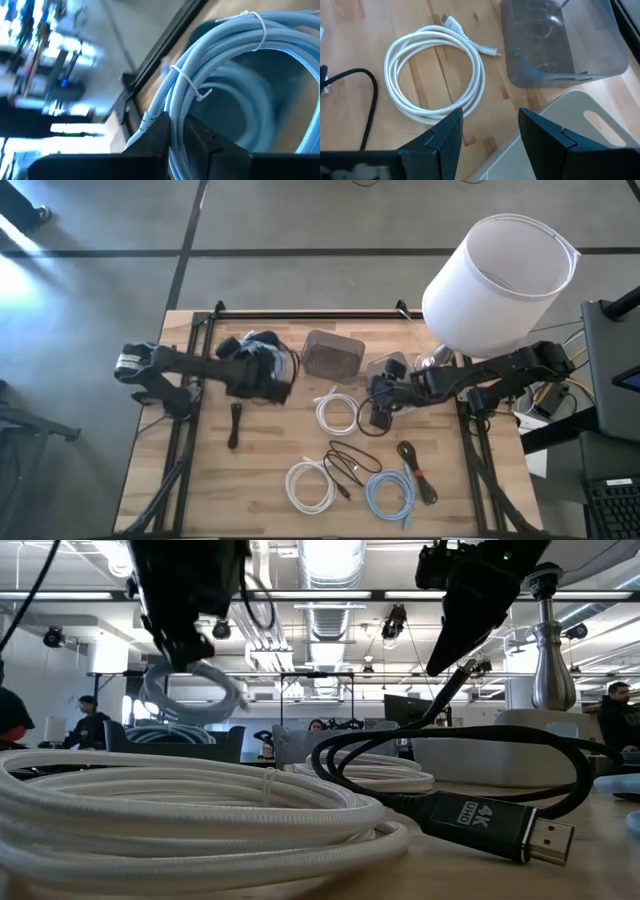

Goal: Pick & Place USB Port
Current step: Put the left blue HDMI cable into the green bin

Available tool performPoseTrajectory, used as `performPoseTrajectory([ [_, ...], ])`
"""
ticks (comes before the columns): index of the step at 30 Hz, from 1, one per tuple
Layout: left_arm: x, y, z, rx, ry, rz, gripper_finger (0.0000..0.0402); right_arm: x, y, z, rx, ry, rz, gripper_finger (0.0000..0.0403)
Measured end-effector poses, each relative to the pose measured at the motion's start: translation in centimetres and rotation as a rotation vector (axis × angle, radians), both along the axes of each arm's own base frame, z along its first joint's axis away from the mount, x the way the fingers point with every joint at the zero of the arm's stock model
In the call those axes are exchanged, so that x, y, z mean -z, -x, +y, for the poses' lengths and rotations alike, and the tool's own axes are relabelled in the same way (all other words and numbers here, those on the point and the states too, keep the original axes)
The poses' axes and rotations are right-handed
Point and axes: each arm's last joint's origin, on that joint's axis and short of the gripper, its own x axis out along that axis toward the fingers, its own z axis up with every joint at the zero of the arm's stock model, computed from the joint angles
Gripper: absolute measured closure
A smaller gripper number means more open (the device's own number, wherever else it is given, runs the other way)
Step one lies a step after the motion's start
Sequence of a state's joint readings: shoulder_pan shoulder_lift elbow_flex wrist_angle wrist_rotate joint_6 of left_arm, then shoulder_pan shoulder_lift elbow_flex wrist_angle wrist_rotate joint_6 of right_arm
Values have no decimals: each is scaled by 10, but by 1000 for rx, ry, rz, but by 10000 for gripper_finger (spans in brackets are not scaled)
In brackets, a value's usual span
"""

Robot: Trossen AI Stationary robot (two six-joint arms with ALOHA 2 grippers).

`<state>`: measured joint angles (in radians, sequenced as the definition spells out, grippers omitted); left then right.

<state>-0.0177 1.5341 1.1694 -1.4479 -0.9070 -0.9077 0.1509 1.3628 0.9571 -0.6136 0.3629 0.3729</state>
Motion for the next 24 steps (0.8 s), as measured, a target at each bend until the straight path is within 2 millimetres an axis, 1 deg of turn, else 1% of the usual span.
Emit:
performPoseTrajectory([
  [4, 19, 8, 26, -108, -41, -2, 360, 2, 1, 2, 7, -10, 3, 213],
  [8, 43, 13, 43, -138, -94, -15, 360, 3, 2, 5, -3, -10, 3, 213],
  [11, 59, 16, 50, -143, -48, -14, 360, 3, 1, 9, -15, -13, -14, 213],
  [13, 66, 18, 52, -148, 0, -9, 357, 2, 1, 11, -25, -15, -23, 213],
  [16, 71, 22, 53, -152, 29, 8, 344, 2, 2, 16, -25, -28, -28, 213],
  [20, 73, 23, 52, -144, 46, 28, 317, 3, 4, 24, -6, -64, -37, 213],
  [22, 72, 23, 52, -143, 49, 27, 303, 3, 5, 30, -40, -80, -24, 213],
  [24, 72, 22, 52, -143, 49, 24, 290, 4, 7, 37, -92, -138, -8, 213],
])
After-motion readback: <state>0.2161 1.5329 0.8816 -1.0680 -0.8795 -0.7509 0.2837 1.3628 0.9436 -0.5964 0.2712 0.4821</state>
